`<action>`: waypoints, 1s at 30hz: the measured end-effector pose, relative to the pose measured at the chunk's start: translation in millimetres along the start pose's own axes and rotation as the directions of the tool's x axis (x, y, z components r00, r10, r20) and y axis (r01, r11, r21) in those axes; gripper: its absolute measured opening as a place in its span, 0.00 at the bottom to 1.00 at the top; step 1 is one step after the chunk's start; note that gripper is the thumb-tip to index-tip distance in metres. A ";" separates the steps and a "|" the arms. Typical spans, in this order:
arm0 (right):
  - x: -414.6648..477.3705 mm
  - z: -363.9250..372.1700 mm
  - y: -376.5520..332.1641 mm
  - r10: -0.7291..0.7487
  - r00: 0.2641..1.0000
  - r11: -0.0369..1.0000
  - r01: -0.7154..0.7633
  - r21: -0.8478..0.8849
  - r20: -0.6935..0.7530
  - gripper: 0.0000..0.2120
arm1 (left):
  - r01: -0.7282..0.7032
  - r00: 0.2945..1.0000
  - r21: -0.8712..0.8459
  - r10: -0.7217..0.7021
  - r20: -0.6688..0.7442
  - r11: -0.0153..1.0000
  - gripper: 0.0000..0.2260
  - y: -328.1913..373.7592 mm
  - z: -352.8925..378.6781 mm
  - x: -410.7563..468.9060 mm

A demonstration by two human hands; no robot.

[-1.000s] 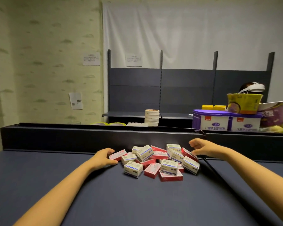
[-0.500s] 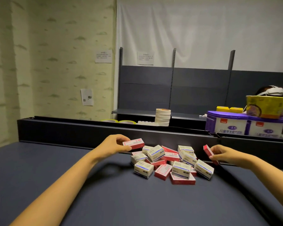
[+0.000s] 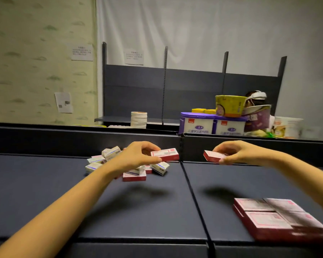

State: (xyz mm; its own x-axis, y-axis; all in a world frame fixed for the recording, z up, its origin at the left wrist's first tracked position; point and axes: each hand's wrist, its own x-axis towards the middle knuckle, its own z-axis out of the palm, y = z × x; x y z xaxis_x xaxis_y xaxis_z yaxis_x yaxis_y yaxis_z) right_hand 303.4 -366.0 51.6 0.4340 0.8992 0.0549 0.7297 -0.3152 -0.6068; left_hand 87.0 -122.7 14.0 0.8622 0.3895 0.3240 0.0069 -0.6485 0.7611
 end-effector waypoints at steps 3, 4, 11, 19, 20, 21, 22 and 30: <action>-41.0 -15.2 25.2 -0.038 0.999 0.999 0.038 0.017 0.027 0.20 | -0.019 0.999 -0.007 0.020 0.044 1.000 0.12 27.2 50.6 -2.8; -53.5 -20.0 33.7 -0.039 0.998 0.999 0.038 0.033 0.041 0.20 | -0.030 0.998 0.000 0.030 0.060 1.000 0.12 35.7 66.5 -3.9; -106.4 -36.0 82.4 -0.054 0.997 0.997 0.050 0.065 0.060 0.17 | -0.029 0.984 -0.015 0.031 0.173 0.999 0.12 83.1 149.1 -12.0; -122.7 -32.2 107.1 -0.064 0.993 0.991 0.051 0.126 0.103 0.12 | 0.025 0.964 -0.012 -0.021 0.267 1.000 0.12 93.2 177.5 -13.6; -123.8 -30.7 108.9 -0.063 0.993 0.989 0.049 0.137 0.099 0.12 | 0.030 0.959 -0.006 -0.027 0.282 1.000 0.11 92.7 179.6 -13.1; -124.4 -29.8 110.5 -0.059 0.994 0.988 0.045 0.146 0.092 0.12 | 0.033 0.954 -0.004 -0.031 0.299 0.999 0.11 92.2 181.4 -12.7; -124.5 -29.0 111.4 -0.055 0.995 0.988 0.041 0.150 0.087 0.12 | 0.035 0.949 -0.008 -0.031 0.315 0.999 0.11 91.5 182.7 -12.3; -118.3 -19.3 117.9 -0.026 0.991 0.989 0.006 0.145 0.134 0.12 | 0.057 0.944 -0.082 -0.027 0.329 0.995 0.11 81.8 184.4 -11.9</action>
State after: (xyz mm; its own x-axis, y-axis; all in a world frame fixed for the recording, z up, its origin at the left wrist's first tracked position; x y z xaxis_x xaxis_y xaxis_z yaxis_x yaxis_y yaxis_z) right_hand 348.2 -515.4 -11.1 0.3401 0.9397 -0.0363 0.6482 -0.2622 -0.7149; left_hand 170.8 -301.0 -31.2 0.9803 0.1701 0.1008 0.0144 -0.5699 0.8216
